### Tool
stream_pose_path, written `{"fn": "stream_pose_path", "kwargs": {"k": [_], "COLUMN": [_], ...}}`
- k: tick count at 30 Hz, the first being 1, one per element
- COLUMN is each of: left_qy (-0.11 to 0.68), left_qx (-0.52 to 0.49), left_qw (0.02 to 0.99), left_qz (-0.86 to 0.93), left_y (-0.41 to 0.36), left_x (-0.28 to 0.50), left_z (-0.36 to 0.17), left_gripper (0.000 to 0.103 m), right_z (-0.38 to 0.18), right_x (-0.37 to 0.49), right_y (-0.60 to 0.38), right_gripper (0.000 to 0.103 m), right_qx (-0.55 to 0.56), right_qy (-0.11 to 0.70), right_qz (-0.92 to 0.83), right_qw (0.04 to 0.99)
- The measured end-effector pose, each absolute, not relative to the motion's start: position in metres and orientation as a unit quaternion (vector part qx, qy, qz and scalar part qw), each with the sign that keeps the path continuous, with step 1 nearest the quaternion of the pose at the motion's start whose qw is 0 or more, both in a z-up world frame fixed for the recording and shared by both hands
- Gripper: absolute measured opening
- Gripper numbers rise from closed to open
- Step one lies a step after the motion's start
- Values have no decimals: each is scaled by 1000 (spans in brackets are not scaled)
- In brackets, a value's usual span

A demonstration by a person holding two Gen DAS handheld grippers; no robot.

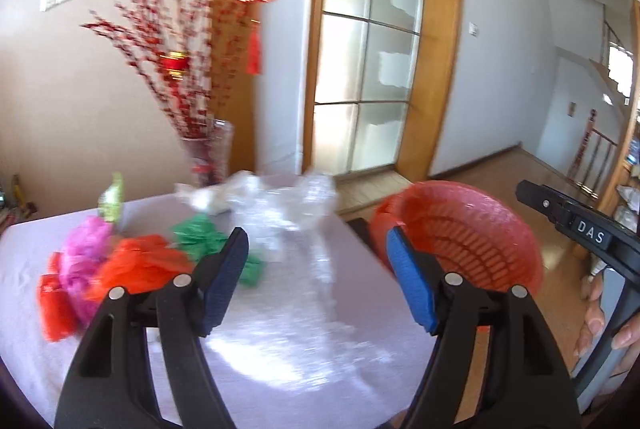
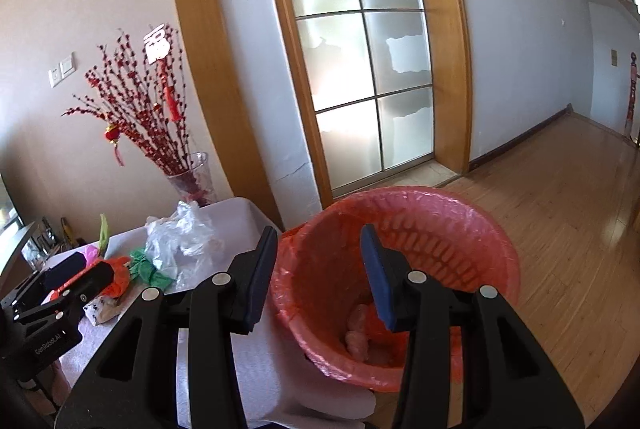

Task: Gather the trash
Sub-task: 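Return both tools to the table and close the right tool on clear plastic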

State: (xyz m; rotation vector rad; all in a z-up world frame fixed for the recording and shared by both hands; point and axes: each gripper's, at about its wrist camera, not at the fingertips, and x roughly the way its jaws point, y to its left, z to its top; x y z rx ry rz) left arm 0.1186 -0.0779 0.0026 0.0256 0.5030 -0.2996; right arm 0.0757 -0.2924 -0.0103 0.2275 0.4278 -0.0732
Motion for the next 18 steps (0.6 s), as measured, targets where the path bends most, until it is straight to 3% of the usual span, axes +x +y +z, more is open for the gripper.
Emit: {"fn": "stream_pose_path", "kwargs": {"k": [18], "left_qy": [242], "left_qx": [-64], "left_qw": [967], "left_qz": [36], "left_y": [90], "left_x": [105], "left_z": [5], "left_gripper": [75], "right_z": [-10], "right_x": [161], "right_y": [-154], "right_gripper": [44], "right_qx": [88], "right_qy": [269], "right_qz": [96], "right_qw": [954]}}
